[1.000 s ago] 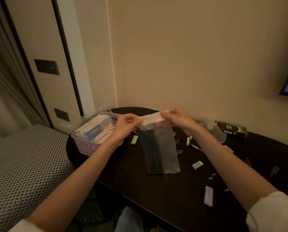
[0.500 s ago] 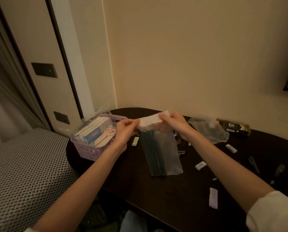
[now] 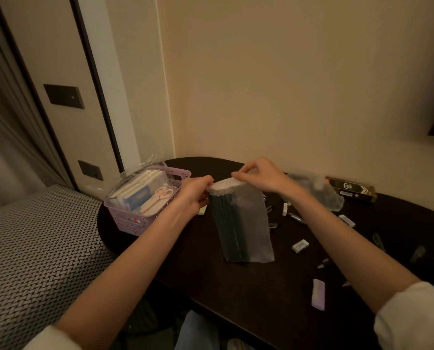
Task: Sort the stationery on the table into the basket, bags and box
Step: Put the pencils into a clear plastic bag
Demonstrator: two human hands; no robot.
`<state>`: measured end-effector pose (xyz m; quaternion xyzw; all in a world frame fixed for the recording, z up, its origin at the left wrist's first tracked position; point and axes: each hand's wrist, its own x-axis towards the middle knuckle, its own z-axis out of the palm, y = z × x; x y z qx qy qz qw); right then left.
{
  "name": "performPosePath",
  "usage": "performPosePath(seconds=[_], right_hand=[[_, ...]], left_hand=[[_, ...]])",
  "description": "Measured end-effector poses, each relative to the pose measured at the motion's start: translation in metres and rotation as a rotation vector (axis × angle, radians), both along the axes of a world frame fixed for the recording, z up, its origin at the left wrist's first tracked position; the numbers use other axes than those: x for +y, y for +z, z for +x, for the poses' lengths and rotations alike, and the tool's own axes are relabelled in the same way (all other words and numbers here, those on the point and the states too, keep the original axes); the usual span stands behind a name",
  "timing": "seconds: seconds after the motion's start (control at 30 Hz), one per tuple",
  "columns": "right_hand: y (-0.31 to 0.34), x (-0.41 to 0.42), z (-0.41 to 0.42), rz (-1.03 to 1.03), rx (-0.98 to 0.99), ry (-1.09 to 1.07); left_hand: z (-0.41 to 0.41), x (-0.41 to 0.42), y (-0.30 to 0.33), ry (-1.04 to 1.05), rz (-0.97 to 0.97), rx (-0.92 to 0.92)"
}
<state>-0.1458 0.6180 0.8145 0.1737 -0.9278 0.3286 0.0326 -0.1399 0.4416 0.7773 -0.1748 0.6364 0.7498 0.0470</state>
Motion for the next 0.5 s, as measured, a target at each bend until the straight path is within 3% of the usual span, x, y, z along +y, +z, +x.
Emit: performPosePath(seconds=[0.23,0.5], right_hand=[[0.006,0.007,0.008,0.462,0.144,0.183],[0.006,0.007,0.007,0.386,-0.074,0.308]], left_hand=[[0.001,0.005,0.001,-0.064,-0.02,0.008],[0.01,0.0,-0.001,-0.182,-0.221,0.09]])
